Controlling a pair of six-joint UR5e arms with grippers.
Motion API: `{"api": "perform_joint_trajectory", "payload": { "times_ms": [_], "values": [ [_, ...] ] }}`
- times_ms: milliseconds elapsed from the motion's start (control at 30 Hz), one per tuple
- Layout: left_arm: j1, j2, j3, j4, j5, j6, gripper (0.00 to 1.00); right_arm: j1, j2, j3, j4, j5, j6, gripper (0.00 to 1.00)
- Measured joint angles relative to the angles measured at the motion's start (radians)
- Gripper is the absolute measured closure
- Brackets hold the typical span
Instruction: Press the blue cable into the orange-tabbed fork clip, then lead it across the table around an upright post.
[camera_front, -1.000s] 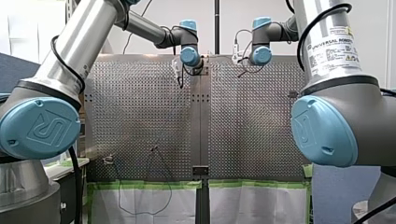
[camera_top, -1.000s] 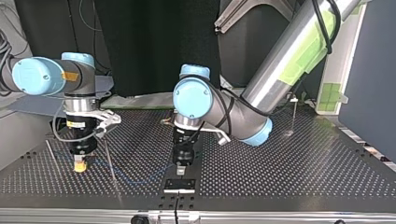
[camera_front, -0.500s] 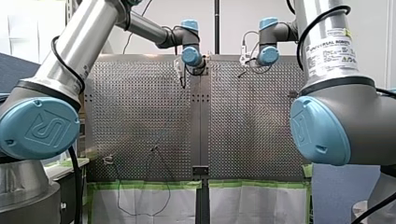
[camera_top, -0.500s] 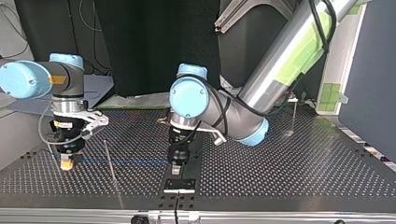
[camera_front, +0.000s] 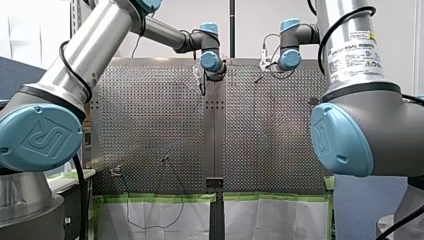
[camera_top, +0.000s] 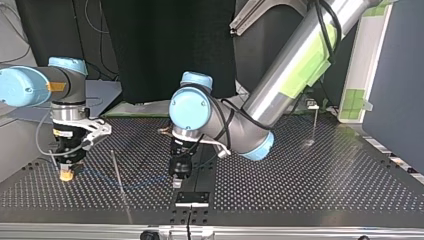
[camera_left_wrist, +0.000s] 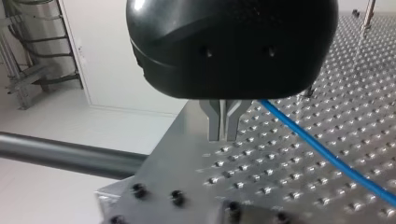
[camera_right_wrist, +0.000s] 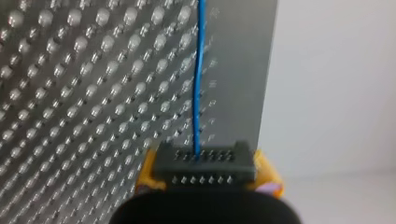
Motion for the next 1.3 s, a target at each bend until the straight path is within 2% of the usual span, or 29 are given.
{"api": "perform_joint_trajectory", "payload": {
  "times_ms": [167,367,800,1133,1300],
  "values": [
    [-0.024,-0.043,0.044,-0.035,-0.003,0.004,1.0,0.001,0.0,0.0,0.0,0.0,0.0,1.0],
    [-0.037,-0.073,0.082,-0.037,-0.002,-0.005,1.0,0.001,0.0,0.0,0.0,0.0,0.0,1.0],
    [-0.039,-0.08,0.081,-0.034,0.0,-0.021,1.0,0.001,0.0,0.0,0.0,0.0,0.0,1.0],
    [-0.044,-0.139,0.08,-0.033,0.008,-0.023,1.0,0.001,0.0,0.0,0.0,0.0,0.0,1.0],
    [-0.044,-0.15,0.079,-0.032,0.007,-0.023,1.0,0.001,0.0,0.0,0.0,0.0,0.0,1.0]
  ]
}}
